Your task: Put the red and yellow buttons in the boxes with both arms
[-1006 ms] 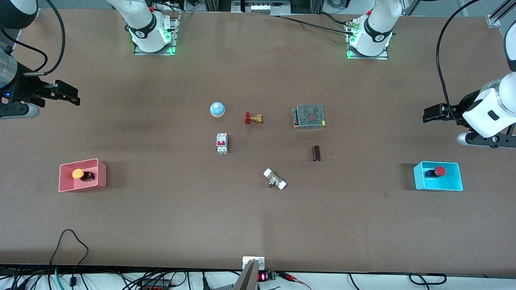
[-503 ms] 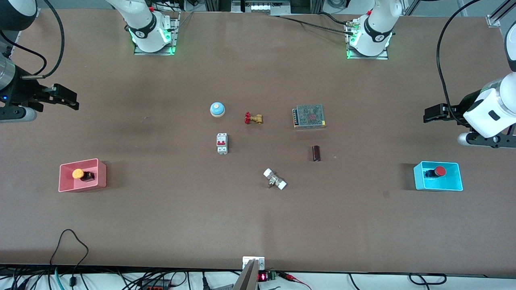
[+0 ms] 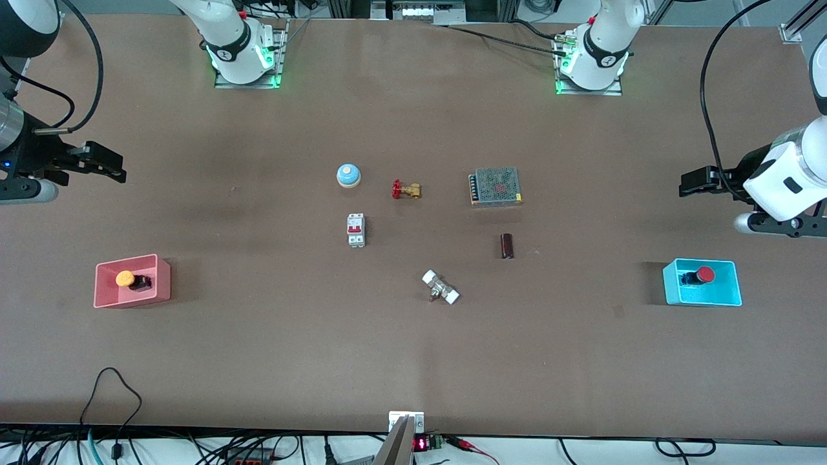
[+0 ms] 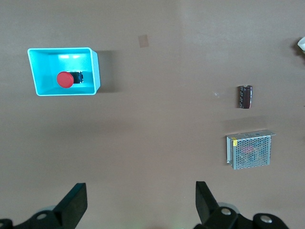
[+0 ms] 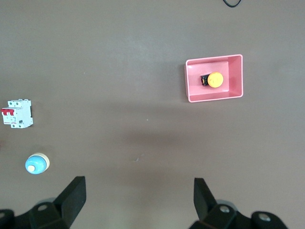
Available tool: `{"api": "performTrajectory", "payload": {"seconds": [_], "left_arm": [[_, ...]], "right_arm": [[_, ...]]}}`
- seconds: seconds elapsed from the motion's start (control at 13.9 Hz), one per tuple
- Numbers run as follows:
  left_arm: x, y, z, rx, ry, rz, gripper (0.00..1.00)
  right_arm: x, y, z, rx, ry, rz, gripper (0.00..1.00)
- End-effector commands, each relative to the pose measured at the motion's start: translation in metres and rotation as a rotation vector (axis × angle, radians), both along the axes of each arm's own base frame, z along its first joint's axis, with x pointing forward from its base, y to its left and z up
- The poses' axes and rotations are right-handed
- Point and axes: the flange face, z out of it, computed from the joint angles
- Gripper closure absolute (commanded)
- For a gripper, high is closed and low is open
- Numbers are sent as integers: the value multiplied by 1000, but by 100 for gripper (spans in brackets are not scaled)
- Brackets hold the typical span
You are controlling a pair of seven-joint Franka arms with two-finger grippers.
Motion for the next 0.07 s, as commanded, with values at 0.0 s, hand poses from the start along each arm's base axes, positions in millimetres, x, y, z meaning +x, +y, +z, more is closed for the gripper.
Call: {"api": "performTrajectory", "payload": {"seconds": [0.0], "left_arm": [[-2, 5, 2, 1, 7, 4, 0]], "right_arm": [[0, 1, 6, -1, 0, -14, 0]]}}
